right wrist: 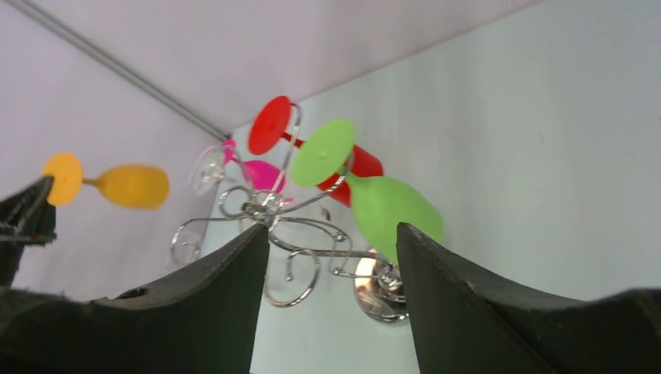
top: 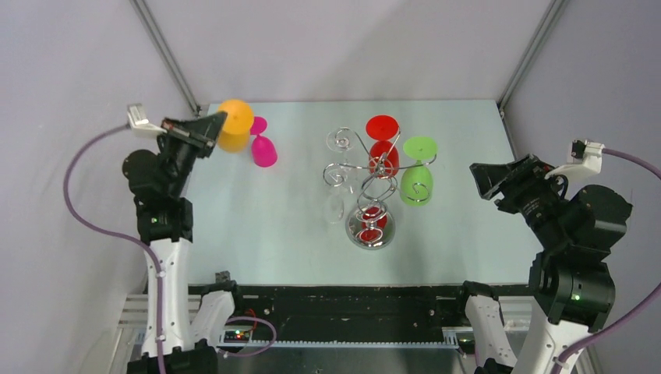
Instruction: Place the wine glass upside down on the wine glass rack
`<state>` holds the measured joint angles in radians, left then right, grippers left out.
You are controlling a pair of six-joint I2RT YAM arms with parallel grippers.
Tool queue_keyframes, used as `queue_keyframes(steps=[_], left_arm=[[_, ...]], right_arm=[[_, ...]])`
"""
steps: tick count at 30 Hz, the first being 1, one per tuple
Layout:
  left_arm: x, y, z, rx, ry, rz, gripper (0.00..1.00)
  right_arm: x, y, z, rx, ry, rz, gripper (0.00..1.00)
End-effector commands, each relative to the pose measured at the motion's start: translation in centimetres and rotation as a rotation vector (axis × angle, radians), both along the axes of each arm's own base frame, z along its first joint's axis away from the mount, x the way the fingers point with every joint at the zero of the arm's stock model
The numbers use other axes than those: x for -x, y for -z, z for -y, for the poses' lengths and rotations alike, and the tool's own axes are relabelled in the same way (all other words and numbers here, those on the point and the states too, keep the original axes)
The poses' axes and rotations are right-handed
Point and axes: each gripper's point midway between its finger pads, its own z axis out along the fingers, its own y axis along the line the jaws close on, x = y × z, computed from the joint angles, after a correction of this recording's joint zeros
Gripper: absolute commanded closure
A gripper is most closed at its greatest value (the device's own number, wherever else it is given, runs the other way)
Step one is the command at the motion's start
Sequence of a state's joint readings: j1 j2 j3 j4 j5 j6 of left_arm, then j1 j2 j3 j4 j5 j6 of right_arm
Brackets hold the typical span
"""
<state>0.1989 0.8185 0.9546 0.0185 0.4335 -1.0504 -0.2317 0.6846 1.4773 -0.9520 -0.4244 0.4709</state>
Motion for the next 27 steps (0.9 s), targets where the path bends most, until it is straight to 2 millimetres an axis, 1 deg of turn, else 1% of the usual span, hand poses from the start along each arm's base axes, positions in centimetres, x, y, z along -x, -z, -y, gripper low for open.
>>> queue_keyframes(steps=[1,2,3,4,5,6,7,8,9,10,11,12,13,14,15,16,17,18,19,20,21,22,23,24,25,26,27], left_arm=[[3.0,-9.5,3.5,-0.078,0.124,0.235,1.00],[2.9,-10.3,4.0,-0.080,0.140,0.247,1.00],[4.1,-12.4,5.3,-0.083,0.184,0.298,1.00],[3.9,-12.9,5.8,-0.087,0.198,0.305,1.00],[5.2,-14.8,7.5,-0.082,0.256,0.351,1.00],[5.0,-15.2,8.2,-0.086,0.278,0.356,1.00],[6.2,-16.7,9.4,-0.080,0.321,0.395,1.00],[5.7,-16.9,10.1,-0.078,0.343,0.390,1.00],[6.7,-18.2,11.2,-0.069,0.389,0.421,1.00],[6.1,-18.2,12.0,-0.066,0.411,0.412,1.00],[7.1,-19.3,13.2,-0.056,0.458,0.437,1.00],[6.5,-19.2,14.2,-0.058,0.481,0.429,1.00],[6.8,-19.7,15.6,-0.051,0.521,0.439,1.00],[6.9,-19.9,16.3,-0.057,0.536,0.448,1.00],[6.9,-20.2,17.6,-0.048,0.569,0.449,1.00],[6.9,-20.2,18.3,-0.051,0.584,0.448,1.00],[7.0,-20.5,19.5,-0.044,0.617,0.448,1.00],[7.7,-21.1,20.4,-0.037,0.646,0.461,1.00],[7.1,-20.7,21.4,-0.040,0.662,0.447,1.00],[7.9,-21.2,22.1,-0.032,0.687,0.460,1.00],[7.4,-20.7,23.1,-0.041,0.698,0.445,1.00],[8.1,-21.1,23.8,-0.033,0.719,0.454,1.00],[7.8,-20.6,24.7,-0.040,0.730,0.441,1.00],[8.4,-20.9,25.4,-0.033,0.753,0.446,1.00],[8.3,-20.5,26.2,-0.036,0.766,0.435,1.00],[9.0,-20.5,26.9,-0.030,0.790,0.437,1.00],[8.9,-20.1,27.7,-0.033,0.803,0.428,1.00]], right_arm=[[1.3,-3.5,-2.7,-0.037,-0.147,0.088,0.34],[1.4,-4.1,-3.2,-0.044,-0.179,0.109,0.34],[1.6,-5.1,-3.6,-0.061,-0.200,0.138,0.34],[1.9,-5.6,-4.4,-0.073,-0.250,0.150,0.34],[1.9,-6.6,-4.8,-0.095,-0.277,0.175,0.34],[2.3,-7.0,-5.5,-0.105,-0.329,0.186,0.34],[2.4,-8.0,-5.9,-0.126,-0.354,0.210,0.33],[2.8,-8.4,-6.5,-0.133,-0.401,0.219,0.33],[2.8,-9.3,-6.8,-0.156,-0.425,0.237,0.31],[3.2,-9.6,-7.3,-0.168,-0.464,0.240,0.30],[3.3,-10.5,-7.6,-0.189,-0.491,0.261,0.28],[3.6,-10.8,-8.0,-0.201,-0.527,0.261,0.26],[3.9,-11.6,-8.3,-0.221,-0.557,0.280,0.25],[3.9,-11.9,-8.4,-0.234,-0.568,0.284,0.24],[4.2,-12.7,-8.6,-0.249,-0.586,0.306,0.23],[4.3,-13.0,-8.7,-0.255,-0.593,0.315,0.22],[4.5,-13.6,-8.8,-0.267,-0.604,0.330,0.22],[4.6,-14.1,-8.8,-0.281,-0.613,0.337,0.22],[4.6,-14.2,-8.9,-0.287,-0.619,0.337,0.22],[4.5,-14.5,-8.9,-0.300,-0.624,0.337,0.22],[4.5,-14.6,-8.9,-0.302,-0.628,0.337,0.22],[4.5,-14.7,-8.9,-0.307,-0.630,0.337,0.23],[4.4,-14.7,-8.9,-0.309,-0.628,0.338,0.24],[4.3,-14.7,-8.8,-0.311,-0.627,0.338,0.25],[4.2,-14.7,-8.8,-0.313,-0.626,0.336,0.25],[4.0,-14.6,-8.8,-0.315,-0.627,0.333,0.26],[3.9,-14.5,-8.8,-0.318,-0.627,0.328,0.27]])
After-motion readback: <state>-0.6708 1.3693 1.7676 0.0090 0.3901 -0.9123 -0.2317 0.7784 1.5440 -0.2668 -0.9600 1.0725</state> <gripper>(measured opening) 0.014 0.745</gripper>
